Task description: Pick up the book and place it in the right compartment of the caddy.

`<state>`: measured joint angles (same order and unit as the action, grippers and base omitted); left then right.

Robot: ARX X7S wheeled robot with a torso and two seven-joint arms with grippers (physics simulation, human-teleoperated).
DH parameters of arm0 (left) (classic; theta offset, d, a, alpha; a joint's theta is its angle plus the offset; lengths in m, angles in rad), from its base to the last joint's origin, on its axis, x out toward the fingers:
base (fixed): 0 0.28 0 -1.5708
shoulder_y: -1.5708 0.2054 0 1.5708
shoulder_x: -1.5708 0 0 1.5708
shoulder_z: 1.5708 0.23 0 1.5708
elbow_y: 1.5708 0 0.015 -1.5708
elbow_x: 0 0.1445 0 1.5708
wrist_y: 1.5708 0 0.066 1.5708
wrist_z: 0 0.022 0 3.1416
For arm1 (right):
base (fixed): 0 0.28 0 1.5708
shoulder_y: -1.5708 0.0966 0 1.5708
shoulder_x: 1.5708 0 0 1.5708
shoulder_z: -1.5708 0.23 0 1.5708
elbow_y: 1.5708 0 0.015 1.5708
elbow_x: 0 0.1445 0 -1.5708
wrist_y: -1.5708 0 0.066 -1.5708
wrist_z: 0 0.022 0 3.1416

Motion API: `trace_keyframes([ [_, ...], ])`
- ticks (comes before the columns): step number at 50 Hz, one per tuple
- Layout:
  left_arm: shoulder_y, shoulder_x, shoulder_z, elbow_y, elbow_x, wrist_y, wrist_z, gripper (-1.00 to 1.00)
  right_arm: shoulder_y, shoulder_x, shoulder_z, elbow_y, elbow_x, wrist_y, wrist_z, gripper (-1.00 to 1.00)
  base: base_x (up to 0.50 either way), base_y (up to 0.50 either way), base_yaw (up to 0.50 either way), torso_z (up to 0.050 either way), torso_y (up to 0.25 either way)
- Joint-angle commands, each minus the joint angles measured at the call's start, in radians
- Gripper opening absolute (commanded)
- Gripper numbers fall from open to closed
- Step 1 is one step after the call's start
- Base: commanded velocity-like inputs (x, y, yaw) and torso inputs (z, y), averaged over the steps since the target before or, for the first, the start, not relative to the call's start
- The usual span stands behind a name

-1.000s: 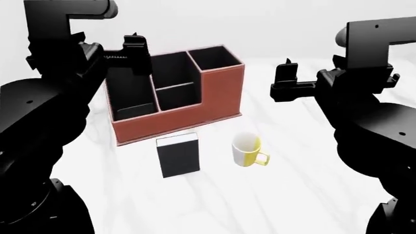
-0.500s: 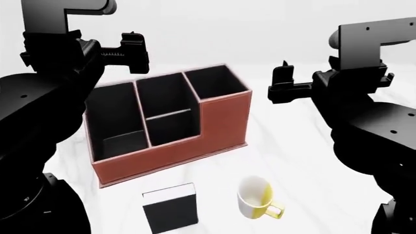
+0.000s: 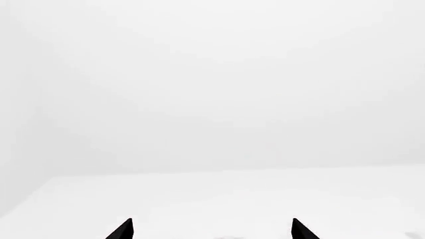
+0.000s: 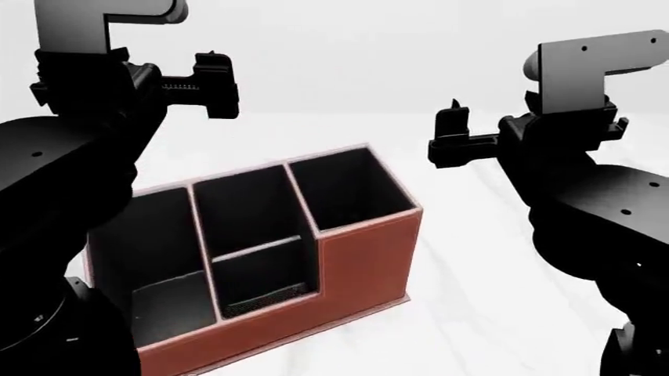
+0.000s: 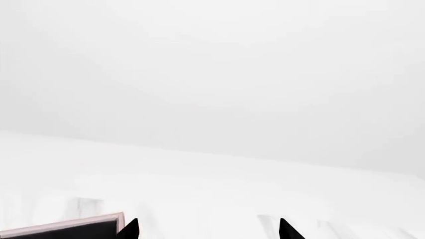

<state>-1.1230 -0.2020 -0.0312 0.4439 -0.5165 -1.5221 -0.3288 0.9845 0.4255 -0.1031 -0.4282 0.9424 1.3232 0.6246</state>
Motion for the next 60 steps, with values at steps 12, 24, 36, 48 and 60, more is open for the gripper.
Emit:
trace_keyframes([
  [12,-0.002,-0.010,0.003,-0.007,-0.035,0.000,-0.029,1.00,-0.002,-0.002,-0.007,0.013,0.010,-0.008,0.018,1.00,0.42,0.00,0.00,0.000,0.002],
  [24,-0.003,-0.014,0.002,-0.010,-0.053,0.001,-0.048,1.00,-0.122,0.233,-0.266,-0.384,0.275,-0.019,-0.543,1.00,0.00,0.00,0.00,0.000,0.000],
  [36,-0.004,-0.016,-0.002,-0.015,-0.073,0.000,-0.068,1.00,-0.027,0.275,-0.407,-0.388,0.769,0.103,-0.379,1.00,0.00,0.00,0.00,0.000,0.000],
  [48,-0.005,-0.023,0.001,-0.019,-0.094,0.000,-0.086,1.00,-0.028,0.236,-0.501,-0.398,0.769,0.127,-0.330,1.00,0.00,0.00,0.00,0.000,0.000],
  [60,-0.007,-0.028,0.003,-0.024,-0.114,-0.001,-0.106,1.00,-0.016,0.215,-0.555,-0.375,0.752,0.136,-0.327,1.00,0.00,0.00,0.00,0.000,0.000],
])
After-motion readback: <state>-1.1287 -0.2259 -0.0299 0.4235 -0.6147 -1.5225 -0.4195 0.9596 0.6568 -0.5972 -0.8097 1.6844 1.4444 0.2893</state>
